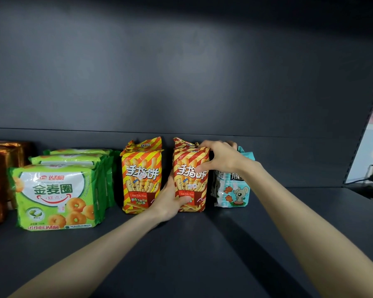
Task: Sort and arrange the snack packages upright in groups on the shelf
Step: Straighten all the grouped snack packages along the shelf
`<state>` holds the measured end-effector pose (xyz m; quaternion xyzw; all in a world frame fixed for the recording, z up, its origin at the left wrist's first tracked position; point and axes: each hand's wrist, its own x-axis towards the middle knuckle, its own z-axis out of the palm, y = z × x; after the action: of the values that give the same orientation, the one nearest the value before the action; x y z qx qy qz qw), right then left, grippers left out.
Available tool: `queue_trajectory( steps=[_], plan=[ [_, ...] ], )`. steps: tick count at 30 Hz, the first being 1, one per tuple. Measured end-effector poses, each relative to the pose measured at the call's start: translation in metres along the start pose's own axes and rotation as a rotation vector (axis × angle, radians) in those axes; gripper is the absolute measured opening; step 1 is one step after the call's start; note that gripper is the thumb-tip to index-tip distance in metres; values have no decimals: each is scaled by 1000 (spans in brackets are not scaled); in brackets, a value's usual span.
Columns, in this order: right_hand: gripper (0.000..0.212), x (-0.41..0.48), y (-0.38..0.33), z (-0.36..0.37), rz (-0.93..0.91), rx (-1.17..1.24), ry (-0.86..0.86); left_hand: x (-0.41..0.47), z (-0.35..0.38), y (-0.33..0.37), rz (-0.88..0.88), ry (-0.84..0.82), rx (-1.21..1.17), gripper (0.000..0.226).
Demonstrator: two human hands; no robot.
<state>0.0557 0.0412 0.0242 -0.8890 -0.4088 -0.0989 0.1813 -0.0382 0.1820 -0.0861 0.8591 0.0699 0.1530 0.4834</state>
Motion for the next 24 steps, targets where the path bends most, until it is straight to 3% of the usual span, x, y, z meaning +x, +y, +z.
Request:
queue_trajectory(
  steps=[15, 24],
  plan=[
    [70, 0, 0, 1, 25, -19, 2, -3, 0, 5, -25, -2, 68, 84],
    [82, -11, -6, 0, 45, -5, 49, -18, 0, 15, -22, 115, 234, 74]
  ],
)
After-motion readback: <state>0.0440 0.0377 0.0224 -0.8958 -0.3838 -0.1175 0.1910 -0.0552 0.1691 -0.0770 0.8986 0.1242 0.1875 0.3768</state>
